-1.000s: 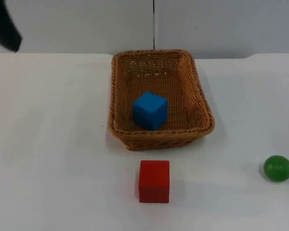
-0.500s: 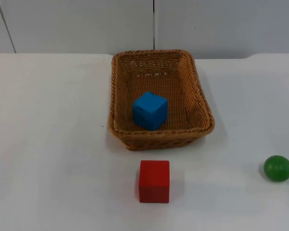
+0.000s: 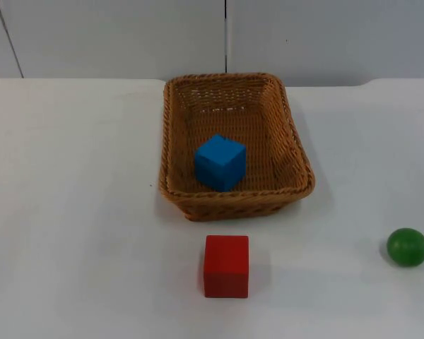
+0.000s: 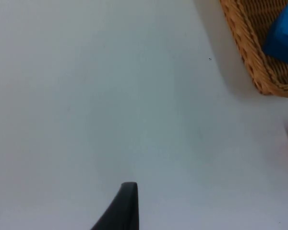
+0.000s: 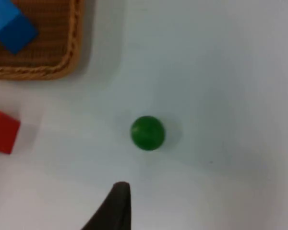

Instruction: Place all geometric objects except the red cube into the basket.

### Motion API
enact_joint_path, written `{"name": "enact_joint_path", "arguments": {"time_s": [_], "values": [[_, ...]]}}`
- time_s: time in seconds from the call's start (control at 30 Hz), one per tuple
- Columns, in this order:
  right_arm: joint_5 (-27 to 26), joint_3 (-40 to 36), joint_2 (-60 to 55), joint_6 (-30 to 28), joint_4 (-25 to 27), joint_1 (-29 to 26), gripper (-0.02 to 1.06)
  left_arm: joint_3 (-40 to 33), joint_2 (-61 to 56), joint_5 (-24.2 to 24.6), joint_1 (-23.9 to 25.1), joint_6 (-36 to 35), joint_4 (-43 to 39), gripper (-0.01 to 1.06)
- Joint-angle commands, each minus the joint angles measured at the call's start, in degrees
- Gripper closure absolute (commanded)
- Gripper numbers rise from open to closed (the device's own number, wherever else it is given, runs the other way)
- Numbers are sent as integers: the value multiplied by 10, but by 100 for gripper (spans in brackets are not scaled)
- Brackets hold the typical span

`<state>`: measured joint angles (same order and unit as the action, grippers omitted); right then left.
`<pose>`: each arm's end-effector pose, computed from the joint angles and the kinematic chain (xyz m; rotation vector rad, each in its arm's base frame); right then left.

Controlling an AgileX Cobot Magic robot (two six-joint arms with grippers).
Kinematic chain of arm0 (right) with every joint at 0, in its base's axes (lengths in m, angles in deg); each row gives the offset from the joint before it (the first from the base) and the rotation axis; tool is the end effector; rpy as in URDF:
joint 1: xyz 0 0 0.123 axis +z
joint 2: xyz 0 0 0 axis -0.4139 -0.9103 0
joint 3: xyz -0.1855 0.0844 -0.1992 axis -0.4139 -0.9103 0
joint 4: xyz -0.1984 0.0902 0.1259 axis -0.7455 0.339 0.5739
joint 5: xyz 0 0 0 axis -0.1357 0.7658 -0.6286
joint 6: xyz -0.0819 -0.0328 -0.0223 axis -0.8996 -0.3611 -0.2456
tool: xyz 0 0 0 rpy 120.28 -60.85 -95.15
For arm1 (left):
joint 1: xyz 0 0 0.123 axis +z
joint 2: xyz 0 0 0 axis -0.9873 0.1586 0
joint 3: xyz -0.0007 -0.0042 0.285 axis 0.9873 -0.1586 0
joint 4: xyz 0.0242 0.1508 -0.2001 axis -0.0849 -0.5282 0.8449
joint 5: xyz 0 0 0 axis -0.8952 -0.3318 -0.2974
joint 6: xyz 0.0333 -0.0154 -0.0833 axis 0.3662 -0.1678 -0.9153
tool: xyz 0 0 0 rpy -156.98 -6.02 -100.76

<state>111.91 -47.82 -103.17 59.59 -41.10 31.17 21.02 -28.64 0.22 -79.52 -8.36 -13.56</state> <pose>0.1579 0.0290 0.2915 -0.1988 2.4648 0.1884 0.1674 -0.0180 0.2896 0.1687 2.4306 -0.2562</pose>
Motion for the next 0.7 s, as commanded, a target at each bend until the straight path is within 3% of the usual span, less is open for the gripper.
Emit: {"name": "enact_joint_path", "arguments": {"time_s": [0.0, 0.2, 0.3, 0.4, 0.5, 0.67], "values": [[11, 5, -32, -24, 26, -2, -1, -3, -3, -3, 1, -4, 12, 0], [18, 24, -145, -25, 30, 12, -1, -3, -3, -3, 1, -4, 15, 0], [-4, 38, -210, -23, 27, 61, -1, -3, -3, -3, 1, -4, 16, 0], [-49, 42, -252, 10, -3, 103, -1, -3, -3, -3, 1, -4, 16, 0], [-127, 43, -322, 66, -79, 146, -1, -3, -3, -2, 1, -4, 16, 0], [-214, 44, -401, 98, -141, 152, -1, -3, -3, 0, 1, -4, 16, 0]]}}
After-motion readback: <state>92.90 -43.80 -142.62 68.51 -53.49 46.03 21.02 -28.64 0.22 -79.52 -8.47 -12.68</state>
